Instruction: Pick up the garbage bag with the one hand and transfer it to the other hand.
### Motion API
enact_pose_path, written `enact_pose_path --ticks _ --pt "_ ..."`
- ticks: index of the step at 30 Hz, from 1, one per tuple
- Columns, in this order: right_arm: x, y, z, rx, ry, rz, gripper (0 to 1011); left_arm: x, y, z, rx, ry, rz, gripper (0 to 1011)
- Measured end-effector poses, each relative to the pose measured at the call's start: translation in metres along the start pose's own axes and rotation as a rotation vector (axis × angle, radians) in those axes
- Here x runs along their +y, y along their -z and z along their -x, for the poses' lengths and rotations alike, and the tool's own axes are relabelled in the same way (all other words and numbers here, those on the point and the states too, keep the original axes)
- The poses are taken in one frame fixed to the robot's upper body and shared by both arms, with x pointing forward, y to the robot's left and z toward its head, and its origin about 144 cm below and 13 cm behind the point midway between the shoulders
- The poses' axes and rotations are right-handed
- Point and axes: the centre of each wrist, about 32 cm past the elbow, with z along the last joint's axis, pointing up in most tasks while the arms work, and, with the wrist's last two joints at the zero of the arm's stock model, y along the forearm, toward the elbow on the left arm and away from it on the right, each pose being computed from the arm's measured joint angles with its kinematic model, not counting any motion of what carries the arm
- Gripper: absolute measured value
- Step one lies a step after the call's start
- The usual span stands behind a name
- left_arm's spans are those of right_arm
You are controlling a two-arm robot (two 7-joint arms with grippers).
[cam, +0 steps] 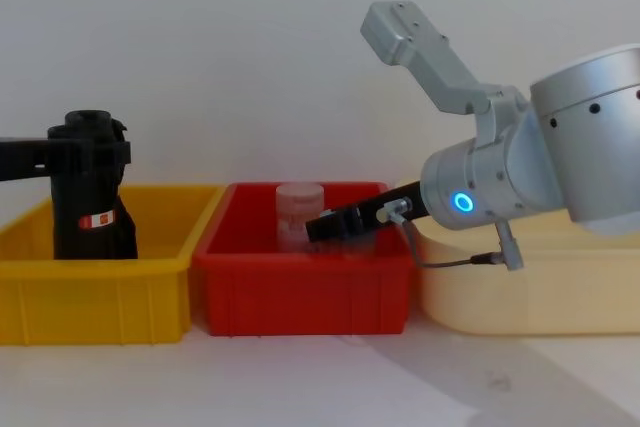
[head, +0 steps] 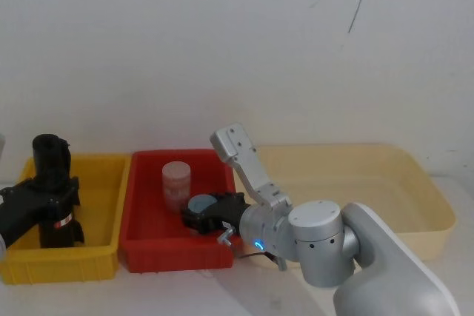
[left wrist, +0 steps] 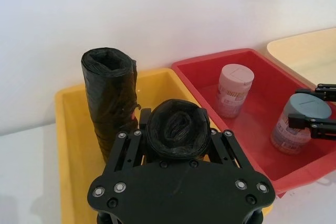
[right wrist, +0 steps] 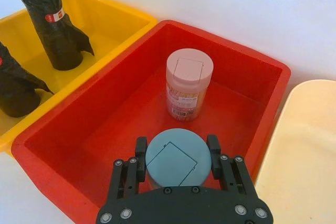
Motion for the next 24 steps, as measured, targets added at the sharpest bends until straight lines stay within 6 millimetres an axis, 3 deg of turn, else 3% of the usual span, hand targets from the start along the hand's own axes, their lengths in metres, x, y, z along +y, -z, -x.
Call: enact_pose_path --ticks 24 --pt "0.0 0.0 0.0 0.0 0.0 0.0 666 0.0 0.0 0.0 0.0 0.0 0.0 382"
